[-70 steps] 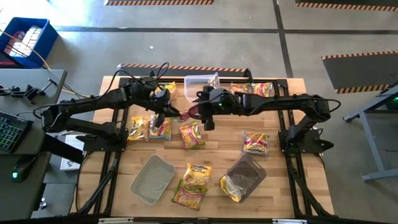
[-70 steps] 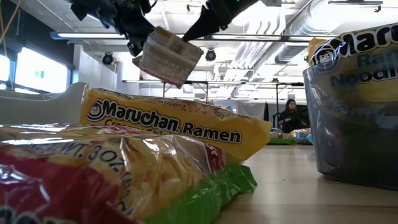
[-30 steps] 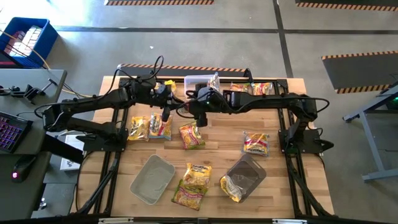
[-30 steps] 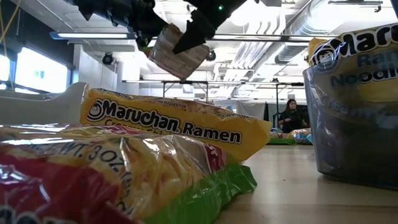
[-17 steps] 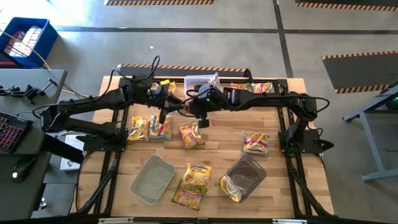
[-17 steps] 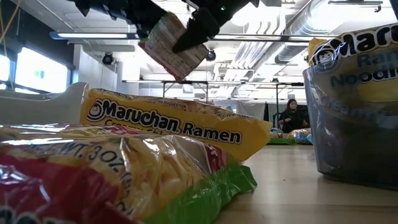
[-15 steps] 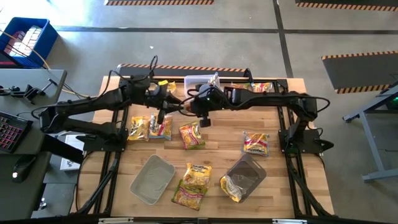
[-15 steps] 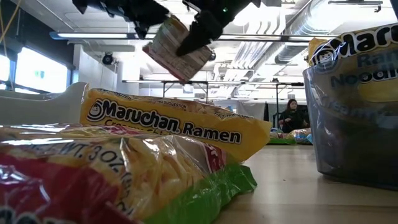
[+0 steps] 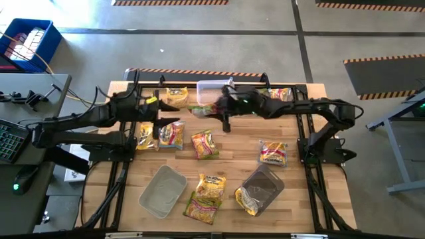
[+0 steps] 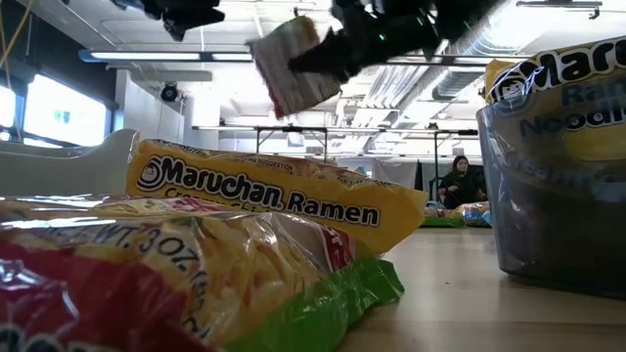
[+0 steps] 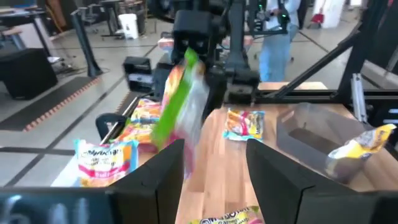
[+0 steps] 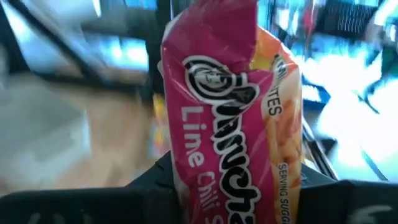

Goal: Sort Maruchan noodles
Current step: Put the green noodle pack into the gray bin

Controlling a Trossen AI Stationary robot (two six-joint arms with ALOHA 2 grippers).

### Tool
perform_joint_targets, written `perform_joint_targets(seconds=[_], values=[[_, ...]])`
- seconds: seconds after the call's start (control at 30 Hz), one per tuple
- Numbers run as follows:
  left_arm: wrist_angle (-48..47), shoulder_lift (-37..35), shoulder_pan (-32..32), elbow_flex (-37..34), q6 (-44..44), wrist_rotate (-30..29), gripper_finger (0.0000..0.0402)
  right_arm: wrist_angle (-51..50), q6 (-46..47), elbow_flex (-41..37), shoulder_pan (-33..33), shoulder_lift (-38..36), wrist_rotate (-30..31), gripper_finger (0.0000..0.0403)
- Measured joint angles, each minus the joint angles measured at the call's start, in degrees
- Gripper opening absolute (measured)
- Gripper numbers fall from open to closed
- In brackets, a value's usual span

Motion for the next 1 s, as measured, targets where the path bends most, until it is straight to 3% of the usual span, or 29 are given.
perform_joint_targets(seconds=[0.13,0.27,0.43,0.67,1.0], values=[[7.8,-0.1,-2.7,-5.2,-3.5,-1.7,0.0165,28.8,9.1,-11.5,-0.4,0.5,-6.0,0.0113],[17.7,4.3,-4.5,-8.0,-5.7,-1.9,0.0176,41.2,14.2,-17.2,0.2,1.2,-7.7,0.0113],[24.0,12.1,-5.2,-5.5,-6.6,-3.3,0.0204,42.8,14.9,-18.4,1.3,1.1,-7.7,0.0113],[23.9,22.6,-6.3,1.3,-4.8,-3.1,0.0239,44.9,13.9,-18.1,2.8,1.1,-8.3,0.0113],[23.6,28.4,-8.8,6.9,-1.8,-1.1,0.0243,46.2,15.3,-18.1,3.0,1.1,-9.4,0.0124]])
